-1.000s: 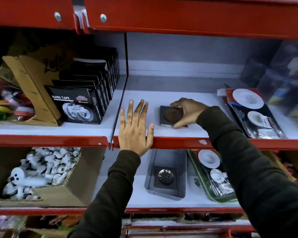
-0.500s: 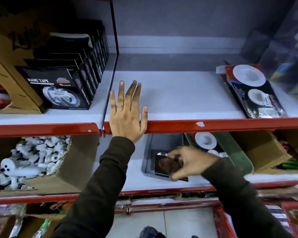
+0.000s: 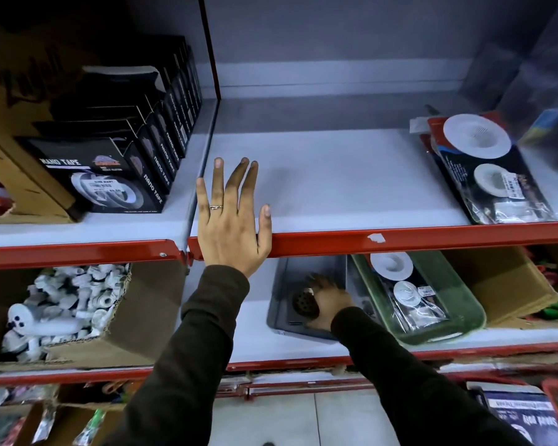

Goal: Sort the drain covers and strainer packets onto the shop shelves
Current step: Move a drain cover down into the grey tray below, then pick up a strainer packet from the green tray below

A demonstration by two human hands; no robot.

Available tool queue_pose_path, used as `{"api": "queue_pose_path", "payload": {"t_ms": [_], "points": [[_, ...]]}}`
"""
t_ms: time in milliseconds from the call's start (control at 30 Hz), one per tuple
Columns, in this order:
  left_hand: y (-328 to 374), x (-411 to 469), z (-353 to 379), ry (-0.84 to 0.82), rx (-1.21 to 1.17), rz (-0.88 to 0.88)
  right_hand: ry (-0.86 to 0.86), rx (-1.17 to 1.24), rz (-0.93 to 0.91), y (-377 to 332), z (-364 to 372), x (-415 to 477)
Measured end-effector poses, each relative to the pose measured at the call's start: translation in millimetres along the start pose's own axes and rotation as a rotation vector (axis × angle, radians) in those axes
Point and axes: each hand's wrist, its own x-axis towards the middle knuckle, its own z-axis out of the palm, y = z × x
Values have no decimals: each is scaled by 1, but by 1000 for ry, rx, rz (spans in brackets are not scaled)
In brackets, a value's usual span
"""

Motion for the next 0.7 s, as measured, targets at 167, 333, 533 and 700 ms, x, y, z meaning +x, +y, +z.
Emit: {"api": "queue_pose_path", "payload": {"t_ms": [167, 333, 533, 700], "points": [[5, -1, -7, -61, -50, -36, 441, 239, -137, 4, -33, -64], [33, 0, -24, -107, -69, -229, 1049, 414, -349, 38, -106, -126], [173, 20, -43, -256, -186, -264, 1270, 368, -3, 151, -218, -154], [292, 42, -36, -536, -242, -124, 700, 265, 541, 220, -245, -151]]}}
